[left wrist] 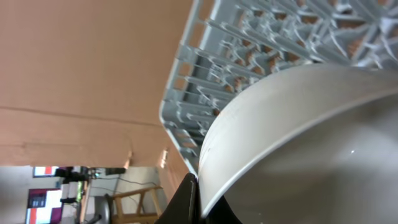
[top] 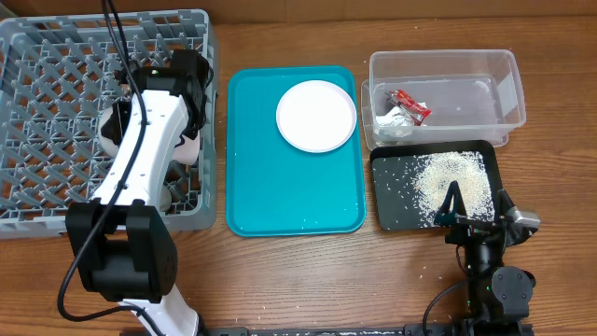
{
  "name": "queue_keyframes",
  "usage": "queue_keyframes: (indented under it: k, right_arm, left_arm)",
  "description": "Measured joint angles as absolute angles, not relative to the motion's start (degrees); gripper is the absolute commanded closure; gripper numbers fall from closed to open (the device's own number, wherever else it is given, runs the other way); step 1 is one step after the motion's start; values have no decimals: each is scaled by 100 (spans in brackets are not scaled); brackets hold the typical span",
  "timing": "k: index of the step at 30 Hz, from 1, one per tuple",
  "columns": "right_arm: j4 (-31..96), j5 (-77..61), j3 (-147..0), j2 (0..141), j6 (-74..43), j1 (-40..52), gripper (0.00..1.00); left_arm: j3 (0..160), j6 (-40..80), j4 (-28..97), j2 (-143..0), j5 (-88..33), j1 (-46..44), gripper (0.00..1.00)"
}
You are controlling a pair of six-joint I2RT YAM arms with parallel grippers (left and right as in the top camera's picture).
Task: Sort waste into correct bins and load items into the dishwasher
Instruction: 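Lower the grey bowl into the dish rack and release it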
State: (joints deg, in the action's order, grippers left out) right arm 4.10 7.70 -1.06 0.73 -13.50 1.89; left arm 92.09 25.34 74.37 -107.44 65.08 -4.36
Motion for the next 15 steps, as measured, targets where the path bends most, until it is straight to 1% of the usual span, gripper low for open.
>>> queue_keyframes:
  k: [5, 15]
  right_arm:
    - [412, 773, -104, 73, -1347, 189, 0]
    - [412, 773, -104, 73, -1350, 189, 0]
  left_arm:
    - [9209, 2530, 7325, -10750, 6779, -314, 96]
    - [8943, 2519, 7063, -10753, 6888, -139, 96]
